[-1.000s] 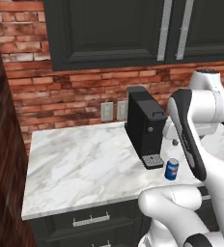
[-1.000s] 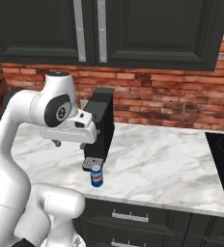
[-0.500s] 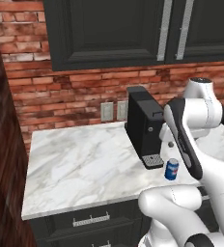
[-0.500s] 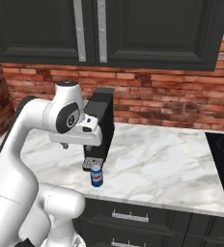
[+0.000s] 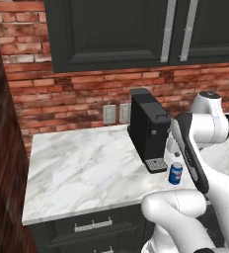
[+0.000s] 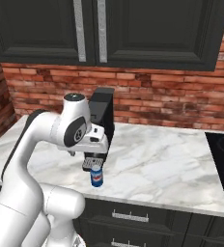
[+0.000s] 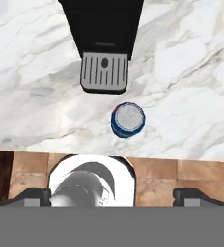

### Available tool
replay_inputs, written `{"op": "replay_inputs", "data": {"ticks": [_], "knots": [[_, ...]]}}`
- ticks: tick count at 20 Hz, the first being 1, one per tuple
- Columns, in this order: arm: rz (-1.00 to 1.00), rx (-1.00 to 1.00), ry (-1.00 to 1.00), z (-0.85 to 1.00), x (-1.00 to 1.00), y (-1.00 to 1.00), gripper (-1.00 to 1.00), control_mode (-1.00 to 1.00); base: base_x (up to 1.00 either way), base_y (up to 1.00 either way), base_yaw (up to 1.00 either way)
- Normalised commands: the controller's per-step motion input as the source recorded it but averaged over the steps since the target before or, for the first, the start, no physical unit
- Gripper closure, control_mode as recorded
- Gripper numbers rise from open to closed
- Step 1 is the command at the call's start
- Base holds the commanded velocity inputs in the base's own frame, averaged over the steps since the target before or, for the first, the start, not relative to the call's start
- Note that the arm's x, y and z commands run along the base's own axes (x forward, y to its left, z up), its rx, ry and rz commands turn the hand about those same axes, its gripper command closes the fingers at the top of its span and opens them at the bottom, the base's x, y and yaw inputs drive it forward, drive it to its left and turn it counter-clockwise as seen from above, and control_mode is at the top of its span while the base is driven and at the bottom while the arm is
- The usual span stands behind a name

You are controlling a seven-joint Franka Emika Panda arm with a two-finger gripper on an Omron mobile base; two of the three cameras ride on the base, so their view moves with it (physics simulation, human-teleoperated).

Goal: Four empty soda cans are scattered around the kitchen. Gather all the cans and cluster them next to the stove for recycling.

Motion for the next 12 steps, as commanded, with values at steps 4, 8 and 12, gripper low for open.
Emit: {"op": "replay_inputs", "data": {"ticks": [4,8,12], "knots": [[0.0,0.0,-0.06,-0.32,0.28,-0.02,-1.0,-1.0,0.0,0.0,0.0],[0.0,0.0,-0.07,-0.27,0.25,-0.11,-1.0,-1.0,0.0,0.0,0.0],[0.0,0.0,-0.06,-0.26,0.13,-0.17,-1.0,-1.0,0.0,0.0,0.0]]}}
